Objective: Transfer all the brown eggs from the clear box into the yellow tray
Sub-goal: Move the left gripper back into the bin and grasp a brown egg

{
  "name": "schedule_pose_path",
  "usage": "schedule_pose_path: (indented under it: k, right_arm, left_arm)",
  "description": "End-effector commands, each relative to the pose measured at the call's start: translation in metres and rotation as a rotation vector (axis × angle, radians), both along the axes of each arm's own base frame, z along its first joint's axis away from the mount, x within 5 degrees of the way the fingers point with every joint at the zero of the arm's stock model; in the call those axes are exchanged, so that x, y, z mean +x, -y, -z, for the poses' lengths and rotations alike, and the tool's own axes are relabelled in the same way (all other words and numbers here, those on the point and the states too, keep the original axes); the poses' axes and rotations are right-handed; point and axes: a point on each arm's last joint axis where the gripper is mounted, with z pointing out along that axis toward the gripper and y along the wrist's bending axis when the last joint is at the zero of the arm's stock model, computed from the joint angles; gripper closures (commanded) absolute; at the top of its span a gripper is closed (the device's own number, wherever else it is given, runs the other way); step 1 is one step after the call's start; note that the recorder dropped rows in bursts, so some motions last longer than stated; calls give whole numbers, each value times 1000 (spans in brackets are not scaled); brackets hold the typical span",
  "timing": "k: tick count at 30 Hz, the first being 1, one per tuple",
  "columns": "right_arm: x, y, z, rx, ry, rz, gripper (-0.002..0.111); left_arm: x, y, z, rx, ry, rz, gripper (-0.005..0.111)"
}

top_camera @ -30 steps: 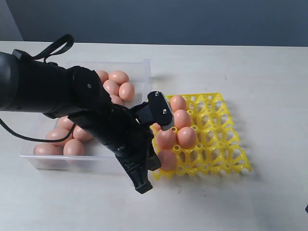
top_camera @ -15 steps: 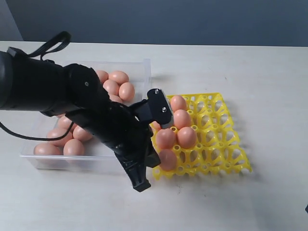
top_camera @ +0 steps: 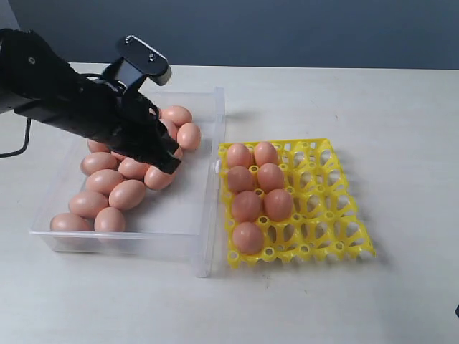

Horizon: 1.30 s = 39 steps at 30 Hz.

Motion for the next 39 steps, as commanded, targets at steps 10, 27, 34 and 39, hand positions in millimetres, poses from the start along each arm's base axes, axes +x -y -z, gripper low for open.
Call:
schedule_pose_path:
  k: [10, 27, 34, 39]
  right_arm:
    - [0, 0, -2, 2, 15, -1, 107]
    - [0, 0, -2, 2, 15, -1, 107]
    - [0, 0, -2, 2, 15, -1, 107]
    - [0, 0, -2, 2, 15, -1, 107]
  left_arm:
    - [58, -6, 33, 206, -261, -162, 59]
    - [56, 20, 48, 265, -325, -68, 59]
    - [56, 26, 67, 243, -384, -50, 59]
    - [58, 28, 67, 239, -360, -48, 59]
